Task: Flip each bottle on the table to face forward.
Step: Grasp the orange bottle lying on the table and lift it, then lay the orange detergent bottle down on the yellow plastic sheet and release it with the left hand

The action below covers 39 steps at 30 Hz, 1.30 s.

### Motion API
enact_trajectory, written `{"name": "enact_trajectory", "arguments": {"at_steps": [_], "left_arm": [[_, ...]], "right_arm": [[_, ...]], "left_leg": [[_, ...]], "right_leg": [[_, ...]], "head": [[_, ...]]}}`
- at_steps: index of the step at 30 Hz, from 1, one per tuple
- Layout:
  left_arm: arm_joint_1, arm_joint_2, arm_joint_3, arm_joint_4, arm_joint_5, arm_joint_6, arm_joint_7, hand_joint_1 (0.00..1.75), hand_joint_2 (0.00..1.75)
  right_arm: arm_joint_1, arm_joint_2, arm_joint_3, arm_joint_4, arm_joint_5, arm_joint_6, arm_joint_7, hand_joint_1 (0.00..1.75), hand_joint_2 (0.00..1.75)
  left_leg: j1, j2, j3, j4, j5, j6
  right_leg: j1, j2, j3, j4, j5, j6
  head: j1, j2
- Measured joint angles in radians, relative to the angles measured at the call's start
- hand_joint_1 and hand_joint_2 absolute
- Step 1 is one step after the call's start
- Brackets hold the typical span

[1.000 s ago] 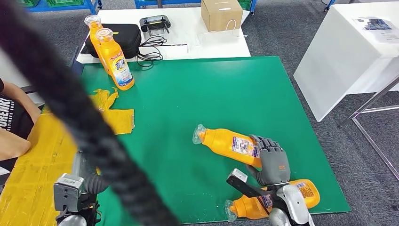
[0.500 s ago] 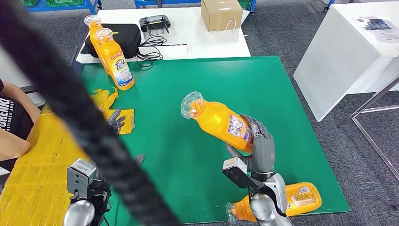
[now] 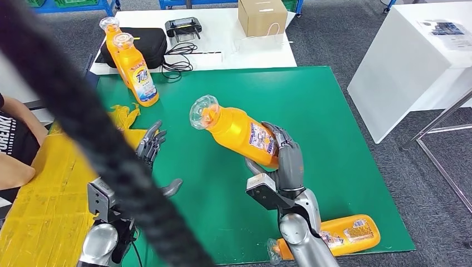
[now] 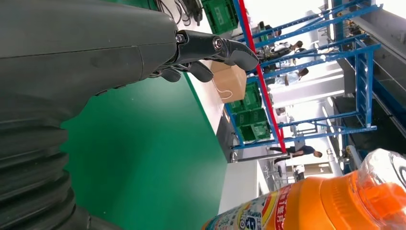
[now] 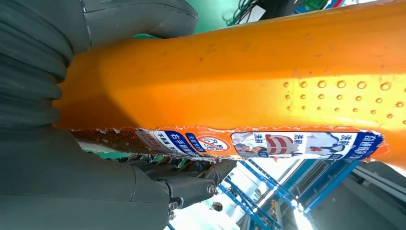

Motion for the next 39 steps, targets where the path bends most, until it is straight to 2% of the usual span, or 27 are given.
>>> {"name": "enact_trajectory", "arguments": {"at_steps": [7,19,28,32,39], "left_arm": [[-0.032,0.003,-0.027,0.019,0.035,-0.030,0.006,0.00,1.75],[-0.114,0.001,-0.099,0.080,0.067,-0.008,0.016,0.00,1.75],[-0.127,-0.004,-0.106,0.102,0.079,0.006,0.010,0.00,1.75],[-0.127,-0.004,-0.107,0.104,0.085,0.010,0.005,1.75,1.75],[-0.123,-0.005,-0.103,0.105,0.120,0.012,-0.001,1.75,1.75]], "right_arm": [[-0.044,0.015,0.027,0.046,-0.033,0.047,-0.016,1.75,1.75],[-0.160,0.087,0.189,0.275,-0.029,0.080,-0.021,1.75,1.75],[-0.184,0.113,0.282,0.339,0.003,0.101,-0.006,1.75,1.75],[-0.190,0.115,0.304,0.352,0.011,0.102,0.000,1.75,1.75],[-0.204,0.116,0.325,0.371,0.024,0.093,0.013,1.75,1.75]], "left_leg": [[0.000,0.000,0.000,0.000,0.000,0.000],[0.001,0.000,0.000,0.000,0.001,-0.001],[0.001,0.000,-0.001,0.000,0.001,-0.001],[0.001,0.000,-0.001,0.000,0.001,-0.001],[0.001,0.000,-0.001,0.000,0.001,-0.001]], "right_leg": [[0.000,0.000,-0.001,0.000,0.000,0.000],[0.000,0.000,-0.001,0.001,0.000,0.000],[0.000,0.000,-0.001,0.000,0.000,0.000],[0.000,0.000,-0.001,0.000,0.000,0.000],[0.000,0.000,-0.001,0.000,0.000,0.000]], "head": [[0.000,0.000],[0.000,0.000],[0.000,0.000],[0.000,0.000],[0.000,0.000]]}}
